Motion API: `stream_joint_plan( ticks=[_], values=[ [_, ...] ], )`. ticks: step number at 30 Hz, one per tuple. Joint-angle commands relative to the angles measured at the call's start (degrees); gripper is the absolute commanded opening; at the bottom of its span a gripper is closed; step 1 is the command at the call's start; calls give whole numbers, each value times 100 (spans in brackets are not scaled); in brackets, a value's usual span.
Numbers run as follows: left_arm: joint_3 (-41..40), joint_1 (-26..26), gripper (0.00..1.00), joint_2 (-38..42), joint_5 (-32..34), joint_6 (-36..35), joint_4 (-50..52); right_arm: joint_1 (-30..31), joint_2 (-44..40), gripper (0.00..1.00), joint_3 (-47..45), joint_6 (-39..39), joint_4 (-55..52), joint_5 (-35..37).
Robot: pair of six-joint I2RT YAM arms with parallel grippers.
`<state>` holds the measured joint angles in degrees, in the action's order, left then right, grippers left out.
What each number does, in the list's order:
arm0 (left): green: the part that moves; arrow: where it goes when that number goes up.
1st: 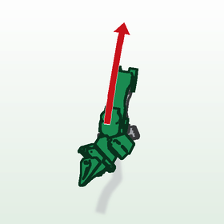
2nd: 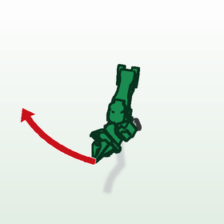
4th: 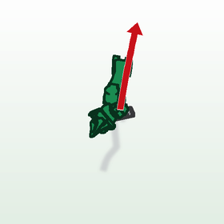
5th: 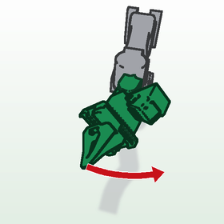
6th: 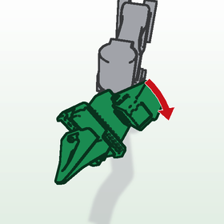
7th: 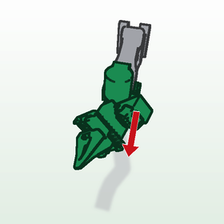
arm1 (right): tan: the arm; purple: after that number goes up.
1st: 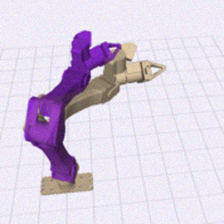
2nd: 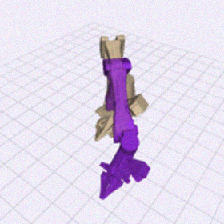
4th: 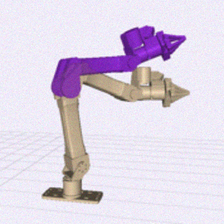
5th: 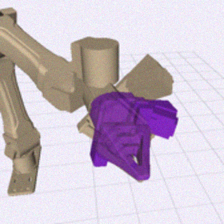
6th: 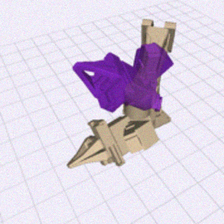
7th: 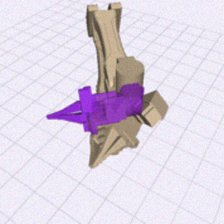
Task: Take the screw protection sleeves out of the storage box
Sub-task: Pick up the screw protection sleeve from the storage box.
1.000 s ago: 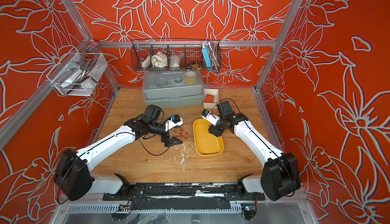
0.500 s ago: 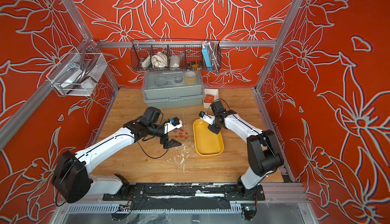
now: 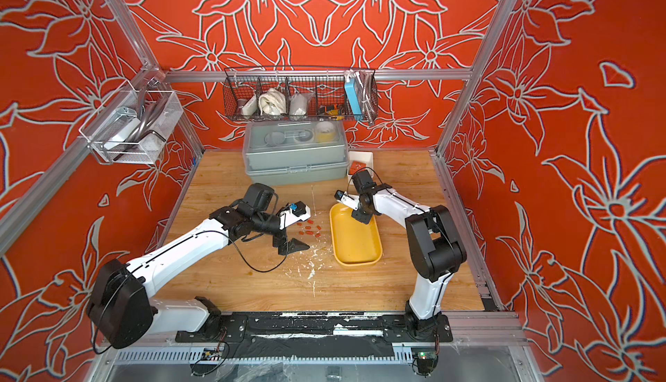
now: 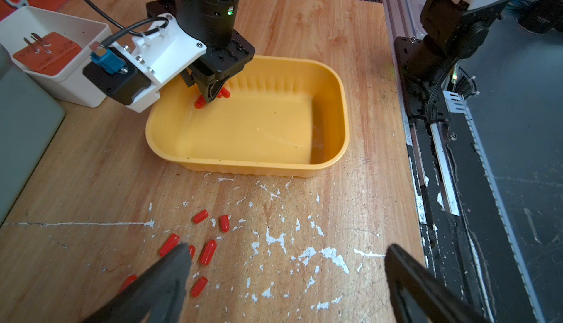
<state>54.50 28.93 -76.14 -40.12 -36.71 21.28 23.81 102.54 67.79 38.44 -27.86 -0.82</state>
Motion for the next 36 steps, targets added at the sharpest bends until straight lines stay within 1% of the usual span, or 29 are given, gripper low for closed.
stream_joint_plan(
  ticks=[1,13,21,28,32,36],
  values=[
    [-17,21,98,94,-92,-82,-1,49,155,32,157,50,48,187],
    [-102,20,98,219,-95,-168,17,67,567,28,183,94,156,241],
    [-161,8,98,360,-31,-284,96,71,636,12,165,-112,-63,-105],
    [-143,-1,98,448,-7,-388,183,29,413,1,345,-292,-459,-334],
    [-166,-32,98,529,13,-437,218,9,176,0,478,-445,-734,-692],
    [-185,-52,98,582,4,-451,224,0,-9,0,533,-555,-915,-888]
  ],
)
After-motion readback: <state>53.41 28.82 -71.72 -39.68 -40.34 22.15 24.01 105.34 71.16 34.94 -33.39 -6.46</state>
